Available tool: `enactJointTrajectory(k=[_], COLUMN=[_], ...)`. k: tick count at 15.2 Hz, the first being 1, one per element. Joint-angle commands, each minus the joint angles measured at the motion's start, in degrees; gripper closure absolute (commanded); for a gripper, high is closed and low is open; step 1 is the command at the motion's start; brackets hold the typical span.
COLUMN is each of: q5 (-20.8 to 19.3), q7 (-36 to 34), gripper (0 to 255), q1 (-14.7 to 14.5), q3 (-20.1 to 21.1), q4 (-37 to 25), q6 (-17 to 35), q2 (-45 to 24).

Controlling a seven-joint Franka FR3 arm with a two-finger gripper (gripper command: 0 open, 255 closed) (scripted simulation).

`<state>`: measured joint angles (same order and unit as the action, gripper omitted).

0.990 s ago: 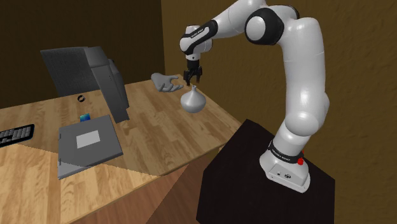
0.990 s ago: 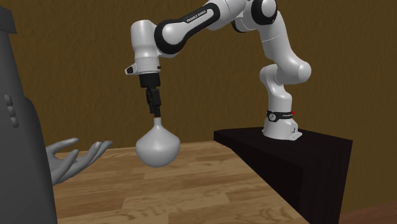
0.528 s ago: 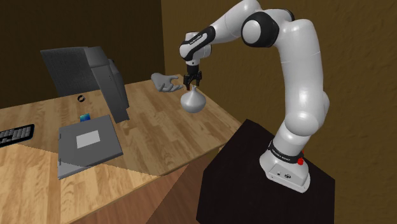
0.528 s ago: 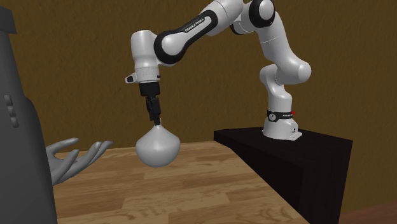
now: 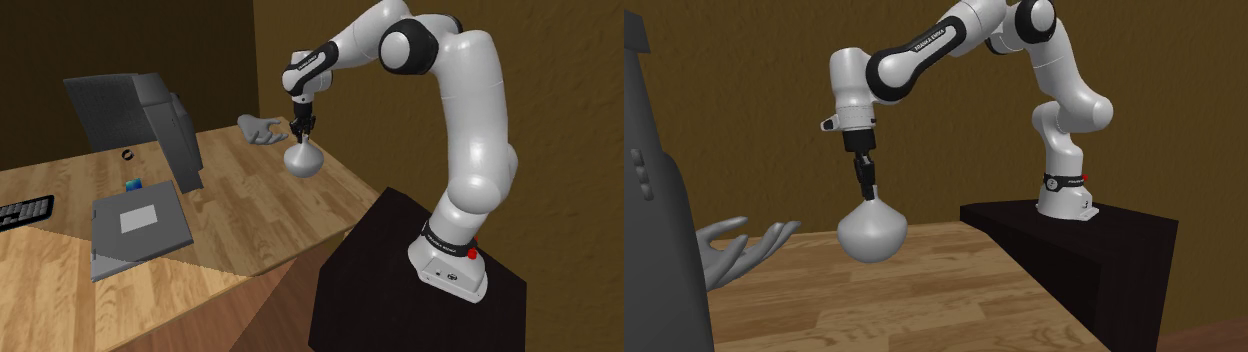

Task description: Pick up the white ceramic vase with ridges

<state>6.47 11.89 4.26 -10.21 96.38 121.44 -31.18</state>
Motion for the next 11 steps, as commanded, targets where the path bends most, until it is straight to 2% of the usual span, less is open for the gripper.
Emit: enactJointTrajectory(k=[1, 11], q5=[0.0, -0.74], q7=[0.0, -0.45], gripper=[255, 255], q1=[-0.01, -0.24], q3=[0.01, -0.41], q4=[0.01, -1.81], q6=[0.0, -5.25], q2=[-0.02, 3.45])
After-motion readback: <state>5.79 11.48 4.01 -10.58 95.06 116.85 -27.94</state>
